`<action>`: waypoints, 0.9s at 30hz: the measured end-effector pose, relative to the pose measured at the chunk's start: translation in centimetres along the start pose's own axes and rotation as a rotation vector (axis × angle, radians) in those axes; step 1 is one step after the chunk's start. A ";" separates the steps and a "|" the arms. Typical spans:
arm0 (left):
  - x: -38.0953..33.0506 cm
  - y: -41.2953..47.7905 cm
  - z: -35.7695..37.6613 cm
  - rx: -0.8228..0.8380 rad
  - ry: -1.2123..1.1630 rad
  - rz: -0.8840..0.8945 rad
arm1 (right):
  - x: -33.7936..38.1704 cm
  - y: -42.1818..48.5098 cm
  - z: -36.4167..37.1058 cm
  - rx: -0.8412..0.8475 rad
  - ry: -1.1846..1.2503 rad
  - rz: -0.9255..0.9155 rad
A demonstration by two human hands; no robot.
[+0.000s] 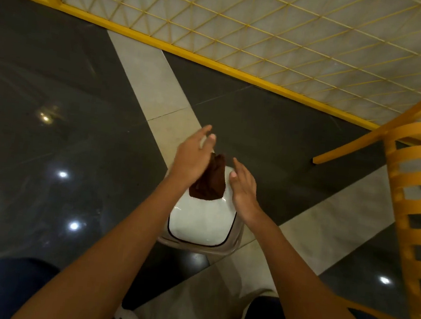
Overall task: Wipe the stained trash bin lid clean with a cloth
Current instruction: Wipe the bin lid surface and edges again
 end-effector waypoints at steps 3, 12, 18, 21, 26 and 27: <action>2.1 -0.3 -4.2 -0.178 -0.038 -0.014 | 0.2 -0.1 0.0 -0.019 0.024 0.054; 8.4 -2.6 -2.3 -0.141 -0.109 -0.205 | 8.0 -0.9 -1.4 -0.268 -0.328 -0.129; 8.9 -3.0 -2.3 -0.303 -0.028 -0.187 | 8.8 1.2 3.1 -0.092 -0.829 -0.218; 9.1 -2.6 -2.3 -0.300 0.050 -0.210 | 10.0 2.4 3.7 -0.084 -0.748 -0.231; 8.5 -2.7 -2.5 -0.321 0.088 -0.245 | 11.8 3.8 3.7 0.008 -0.590 -0.337; 8.3 -2.9 -2.5 -0.333 0.070 -0.231 | 11.7 4.0 3.6 0.030 -0.579 -0.341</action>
Point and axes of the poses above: each hand's wrist, its own y-axis towards the middle knuckle, its own z-axis out of the palm, x = y × z, the point moved 6 cm from there along y, towards the middle knuckle, and after that the axes turned 13 degrees about -y, right-handed, at the moved point
